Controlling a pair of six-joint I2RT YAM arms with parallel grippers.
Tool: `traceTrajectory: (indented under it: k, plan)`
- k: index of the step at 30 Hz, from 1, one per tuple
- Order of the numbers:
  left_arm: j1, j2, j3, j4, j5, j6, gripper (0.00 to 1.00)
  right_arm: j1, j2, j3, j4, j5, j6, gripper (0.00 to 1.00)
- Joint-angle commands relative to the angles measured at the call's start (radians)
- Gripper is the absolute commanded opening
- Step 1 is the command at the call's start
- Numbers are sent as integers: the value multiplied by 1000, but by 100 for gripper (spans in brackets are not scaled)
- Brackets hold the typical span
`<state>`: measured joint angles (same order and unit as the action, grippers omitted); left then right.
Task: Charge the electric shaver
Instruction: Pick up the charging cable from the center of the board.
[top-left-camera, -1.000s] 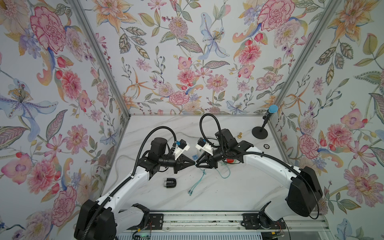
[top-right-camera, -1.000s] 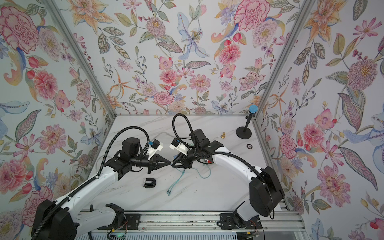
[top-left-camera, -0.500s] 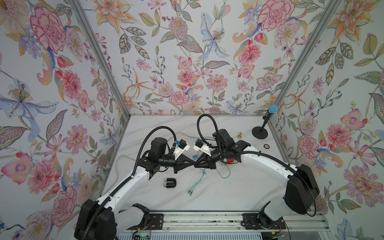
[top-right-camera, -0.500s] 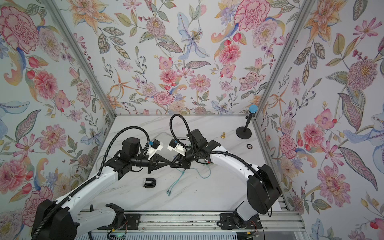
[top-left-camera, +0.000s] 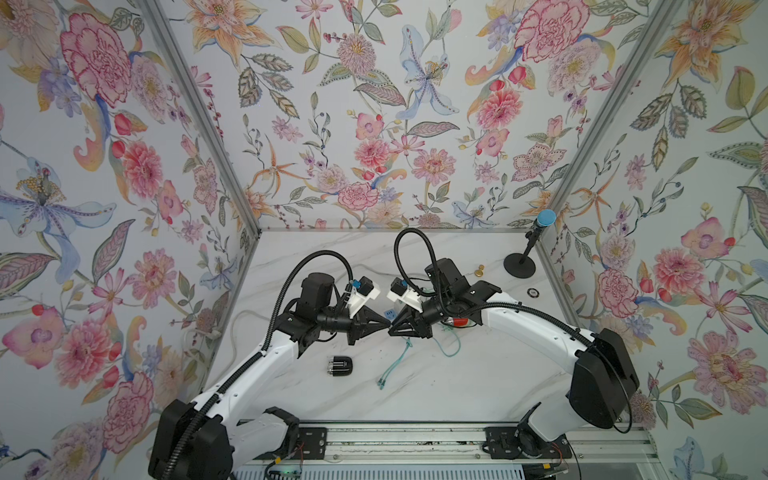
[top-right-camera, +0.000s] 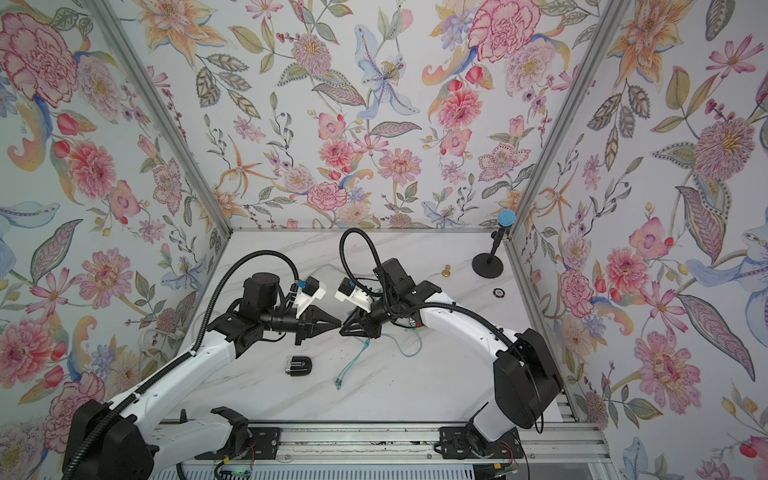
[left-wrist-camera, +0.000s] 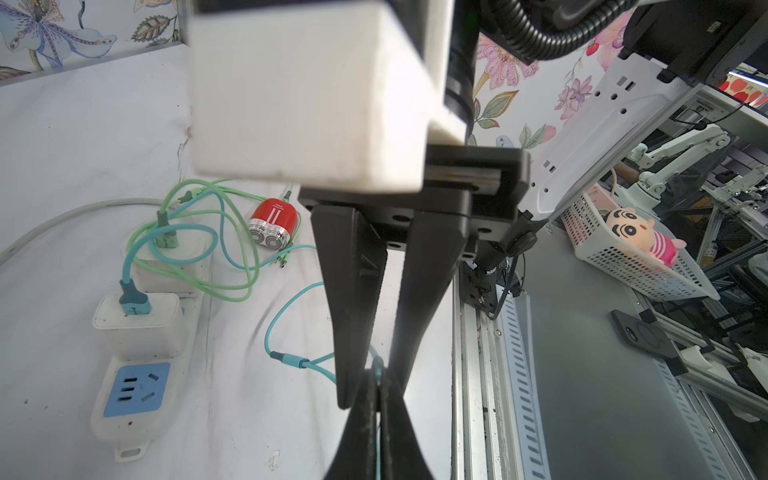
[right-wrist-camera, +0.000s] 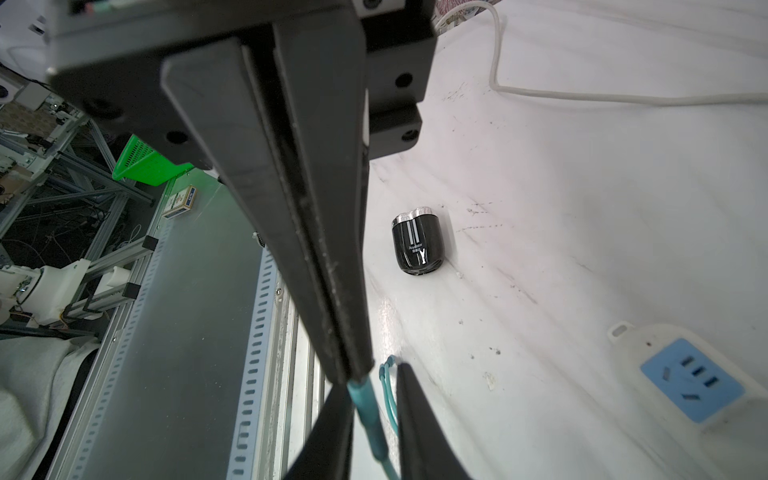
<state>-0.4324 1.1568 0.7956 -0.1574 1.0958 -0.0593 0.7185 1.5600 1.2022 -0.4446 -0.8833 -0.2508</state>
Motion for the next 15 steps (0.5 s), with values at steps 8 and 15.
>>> traceTrajectory:
  k: [8, 15]
  plan:
    - [-6, 14, 6, -2, 19, 28, 0, -13, -27, -2, 4, -1, -22, 16]
    - [-5, 22, -2, 3, 22, 30, 0, -19, -50, -1, 4, -5, -20, 17]
